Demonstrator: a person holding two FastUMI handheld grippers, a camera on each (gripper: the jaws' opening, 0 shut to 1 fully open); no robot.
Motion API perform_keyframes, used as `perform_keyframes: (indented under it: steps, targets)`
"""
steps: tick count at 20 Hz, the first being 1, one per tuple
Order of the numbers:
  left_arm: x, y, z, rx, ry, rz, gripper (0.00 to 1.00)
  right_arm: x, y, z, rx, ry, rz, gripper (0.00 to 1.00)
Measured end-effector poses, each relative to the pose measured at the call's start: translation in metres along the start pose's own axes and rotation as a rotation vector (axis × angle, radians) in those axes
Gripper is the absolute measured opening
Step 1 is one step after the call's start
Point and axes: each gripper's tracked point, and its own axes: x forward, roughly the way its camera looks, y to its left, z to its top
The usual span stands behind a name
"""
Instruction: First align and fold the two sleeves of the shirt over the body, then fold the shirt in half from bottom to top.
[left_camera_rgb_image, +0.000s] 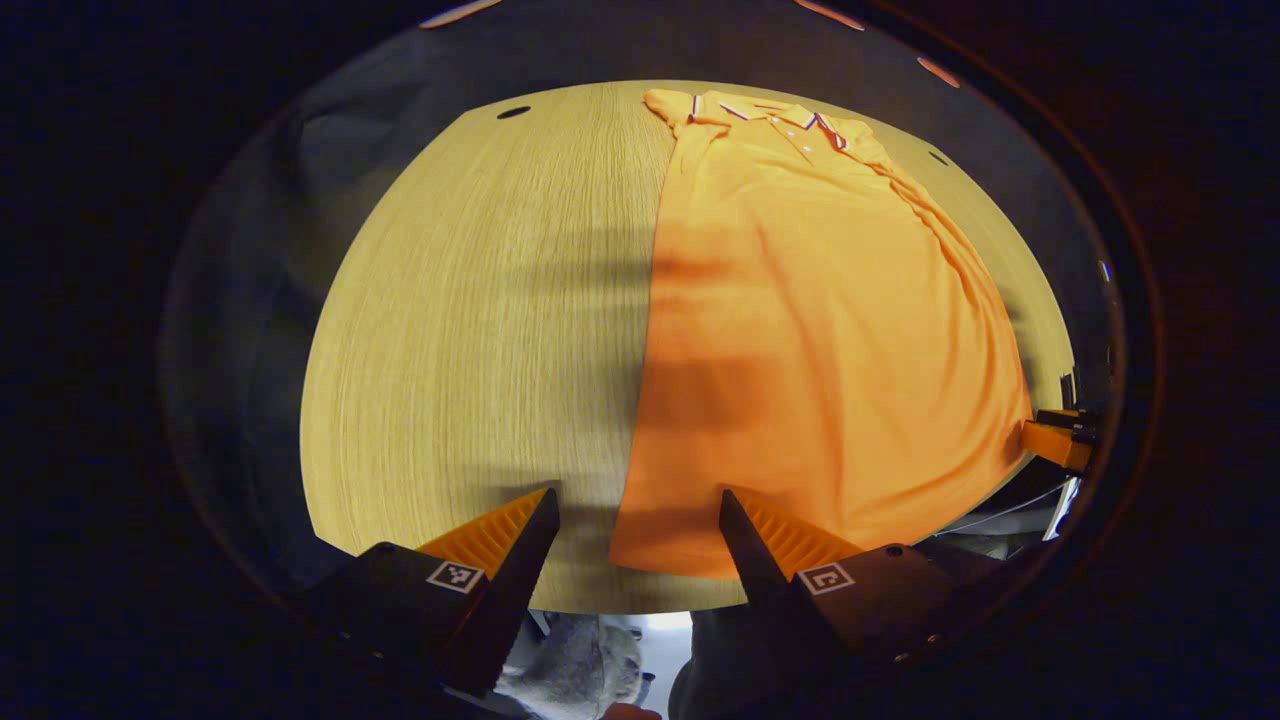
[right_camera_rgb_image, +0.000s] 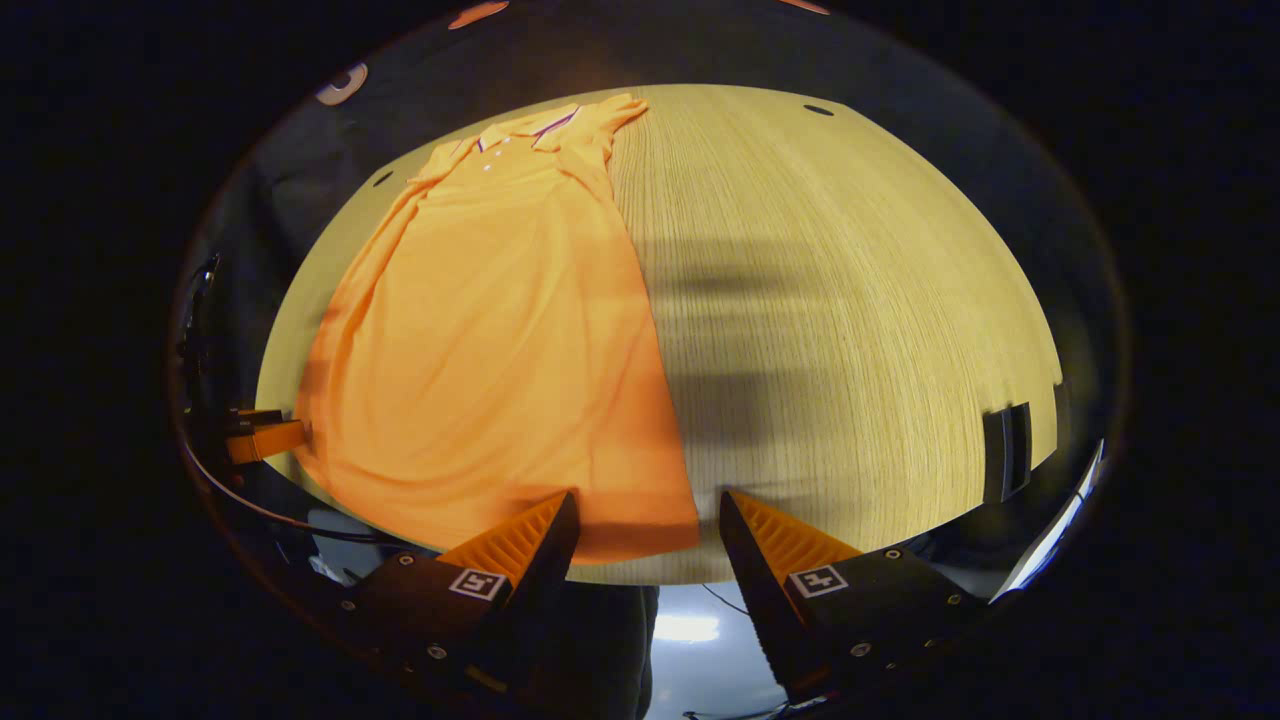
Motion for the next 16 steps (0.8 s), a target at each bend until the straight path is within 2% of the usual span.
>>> perform_keyframes:
  steps: [2, 4, 6, 7, 8, 9, 10, 11, 13, 14, 15, 16]
  targets:
    - [0.003, -0.002, 0.008, -0.003, 0.004, 0.004, 0.98, 0.001, -0.003, -0.003, -0.024, 0.031, -0.022, 0.85]
    - [0.005, -0.008, 0.009, 0.014, 0.029, -0.024, 0.98, 0.001, 0.004, -0.005, -0.063, 0.073, -0.034, 0.81]
    - [0.007, -0.008, 0.01, 0.033, 0.05, -0.036, 0.98, 0.003, 0.007, -0.006, -0.105, 0.094, -0.047, 0.73]
    - [0.007, -0.006, 0.011, 0.037, 0.056, -0.037, 0.99, 0.003, 0.01, -0.005, -0.112, 0.1, -0.041, 0.64]
    - [0.008, -0.007, 0.011, 0.044, 0.062, -0.038, 0.97, 0.004, 0.009, -0.001, -0.095, 0.099, -0.038, 0.56]
    - [0.005, -0.009, 0.017, 0.053, 0.047, -0.041, 0.89, 0.004, 0.006, 0.0, -0.055, 0.1, -0.035, 0.37]
    - [0.006, -0.013, 0.02, 0.065, 0.037, -0.046, 0.78, 0.005, 0.007, -0.001, -0.004, 0.116, -0.008, 0.27]
    - [0.008, -0.018, 0.025, 0.064, 0.015, -0.052, 0.55, 0.003, 0.011, 0.0, 0.019, 0.13, 0.041, 0.19]
    - [0.011, -0.02, 0.023, 0.094, 0.037, -0.051, 0.1, -0.003, 0.026, -0.005, 0.093, 0.177, 0.18, 0.19]
    - [0.01, -0.021, 0.019, 0.088, 0.066, -0.058, 0.1, 0.005, 0.031, 0.002, 0.196, 0.15, 0.194, 0.17]
    - [0.007, -0.022, 0.016, 0.08, 0.082, -0.069, 0.1, 0.008, 0.029, 0.003, 0.244, 0.169, 0.223, 0.01]
    - [0.011, -0.025, 0.023, 0.052, 0.073, -0.079, 0.1, 0.007, 0.031, -0.001, 0.25, 0.186, 0.234, 0.01]
